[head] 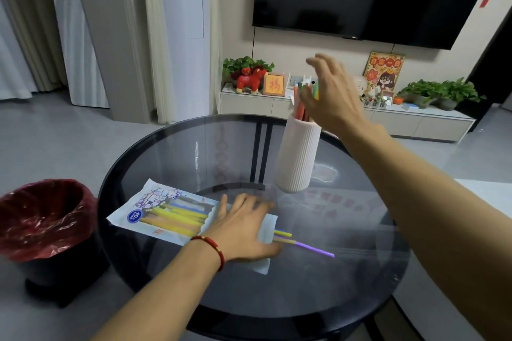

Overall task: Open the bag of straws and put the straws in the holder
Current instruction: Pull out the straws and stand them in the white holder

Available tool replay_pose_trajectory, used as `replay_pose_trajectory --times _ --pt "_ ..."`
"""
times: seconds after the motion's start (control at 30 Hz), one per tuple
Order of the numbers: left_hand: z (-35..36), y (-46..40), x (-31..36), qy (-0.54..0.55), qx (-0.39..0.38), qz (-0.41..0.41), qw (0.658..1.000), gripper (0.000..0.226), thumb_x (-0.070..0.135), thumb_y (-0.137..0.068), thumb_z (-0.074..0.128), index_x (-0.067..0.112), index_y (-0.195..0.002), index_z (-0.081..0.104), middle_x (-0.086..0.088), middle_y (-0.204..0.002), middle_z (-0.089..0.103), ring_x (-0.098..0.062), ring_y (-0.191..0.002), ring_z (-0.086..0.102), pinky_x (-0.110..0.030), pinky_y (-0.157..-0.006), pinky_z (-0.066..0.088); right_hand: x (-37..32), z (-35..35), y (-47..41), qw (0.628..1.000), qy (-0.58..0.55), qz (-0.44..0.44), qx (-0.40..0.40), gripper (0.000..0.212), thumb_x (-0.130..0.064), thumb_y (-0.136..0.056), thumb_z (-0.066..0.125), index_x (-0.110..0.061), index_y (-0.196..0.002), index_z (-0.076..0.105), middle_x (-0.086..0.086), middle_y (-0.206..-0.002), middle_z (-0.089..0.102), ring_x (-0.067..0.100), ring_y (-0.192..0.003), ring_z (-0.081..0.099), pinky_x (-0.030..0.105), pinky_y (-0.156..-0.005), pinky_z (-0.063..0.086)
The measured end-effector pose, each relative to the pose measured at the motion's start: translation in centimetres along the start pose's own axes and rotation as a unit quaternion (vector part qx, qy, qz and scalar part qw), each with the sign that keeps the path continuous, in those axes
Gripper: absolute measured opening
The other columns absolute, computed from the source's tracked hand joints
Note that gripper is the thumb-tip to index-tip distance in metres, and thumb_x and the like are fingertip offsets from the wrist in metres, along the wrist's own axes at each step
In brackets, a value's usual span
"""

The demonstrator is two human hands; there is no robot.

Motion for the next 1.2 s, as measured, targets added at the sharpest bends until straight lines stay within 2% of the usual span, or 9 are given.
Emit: replay_pose_trajectory --times 0.1,0.2,0.3,0.4,0.63,0.77,0.97,1.07,1.2 --pt "1.1 0.9 -1.0 -0.044 -0.073 0.02 0.996 0.118 0.083 -0.056 0.058 0.035 -0.153 0.01 0.003 -0.16 0.016 -0.018 -0.15 0.003 -0.066 -0.116 -0.004 -0.8 -2.1 4.3 0.996 -0.064 -0.002 0.061 0.033 -0.029 -0.095 0.052 -0.01 -0.12 0.063 0.008 -0.117 0.065 0.022 -0.101 0.058 0.037 -0.087 0.05" --pt "2.2 1.2 -1.9 -0.072 -0.127 0.029 0.989 0.129 0.082 -0.055 0.065 0.034 -0.155 -0.001 0.003 -0.164 0.006 -0.017 -0.152 -0.006 -0.068 -0.114 -0.009 -0.1 2.2 11.0 0.987 -0.083 0.06 -0.123 0.024 -0.03 -0.095 0.056 -0.015 -0.104 0.072 0.001 -0.102 0.073 0.021 -0.088 0.066 0.042 -0.081 0.059" --pt "2.0 1.0 -2.1 -0.066 -0.121 0.036 0.99 0.132 0.08 -0.056 0.067 0.031 -0.156 -0.004 0.007 -0.159 0.014 -0.013 -0.15 0.003 -0.067 -0.115 -0.011 1.2 7.3 19.1 0.931 -0.036 0.117 -0.344 0.031 -0.036 -0.095 0.06 -0.021 -0.119 0.072 0.006 -0.123 0.072 0.027 -0.107 0.066 0.042 -0.093 0.056" --pt "1.4 0.7 -1.8 -0.077 -0.094 0.041 0.992 0.133 0.082 -0.056 0.064 0.025 -0.157 -0.001 0.008 -0.153 0.021 -0.014 -0.146 0.016 -0.067 -0.116 -0.006 2.5 9.5 25.1 0.875 -0.012 0.133 -0.465 0.053 -0.05 -0.092 0.062 -0.031 -0.14 0.055 0.0 -0.144 0.051 0.027 -0.134 0.048 0.049 -0.11 0.045" --pt "0.1 0.7 0.2 -0.113 -0.043 0.049 0.991 0.115 0.064 -0.06 0.068 0.021 -0.153 0.016 0.002 -0.135 0.031 -0.025 -0.128 0.038 -0.067 -0.116 0.008 2.2 9.7 25.8 0.93 -0.074 0.104 -0.346 0.015 -0.034 -0.101 0.062 -0.02 -0.108 0.062 -0.001 -0.106 0.06 0.024 -0.099 0.057 0.043 -0.082 0.053" --pt "-1.2 0.7 2.0 -0.157 0.0 0.084 0.984 0.113 0.057 -0.059 0.07 0.024 -0.151 0.015 -0.001 -0.128 0.031 -0.025 -0.12 0.038 -0.064 -0.114 0.017 3.0 9.2 25.8 0.917 -0.228 0.205 -0.257 0.007 -0.024 -0.099 0.065 -0.027 -0.104 0.063 -0.006 -0.082 0.067 0.009 -0.07 0.061 0.027 -0.064 0.051" --pt "-2.4 0.7 4.3 -0.28 0.05 0.119 0.951 0.112 0.031 -0.067 0.077 0.02 -0.155 0.008 -0.009 -0.144 0.026 -0.029 -0.128 0.033 -0.066 -0.114 0.015 2.4 11.8 27.7 0.689 -0.5 0.457 -0.258 0.032 -0.006 -0.094 0.045 -0.001 -0.114 0.07 0.014 -0.073 0.067 0.024 -0.06 0.06 0.031 -0.045 0.042" --pt "-2.5 1.0 5.3 -0.355 0.07 0.156 0.919 0.114 0.015 -0.068 0.079 0.02 -0.156 0.007 -0.013 -0.149 0.027 -0.031 -0.132 0.033 -0.072 -0.111 0.008 0.3 12.2 28.4 0.613 -0.552 0.487 -0.286 0.031 -0.012 -0.094 0.046 0.005 -0.105 0.07 0.012 -0.066 0.066 0.024 -0.052 0.056 0.03 -0.044 0.038" --pt "-2.5 1.1 5.5 -0.403 0.059 0.175 0.896 0.12 0.015 -0.068 0.084 0.028 -0.156 0.003 -0.01 -0.146 0.029 -0.031 -0.135 0.03 -0.078 -0.106 0.001 -1.6 12.8 28.9 0.554 -0.595 0.497 -0.304 0.037 -0.018 -0.103 0.044 0.006 -0.111 0.07 0.02 -0.078 0.069 0.024 -0.057 0.063 0.03 -0.048 0.048"
Point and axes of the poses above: each hand's wrist, its own y-axis away from the middle knuckle, its own z-axis out of the palm, x = y × z, the point moved 9 cm from there along -y, towards the middle knuckle
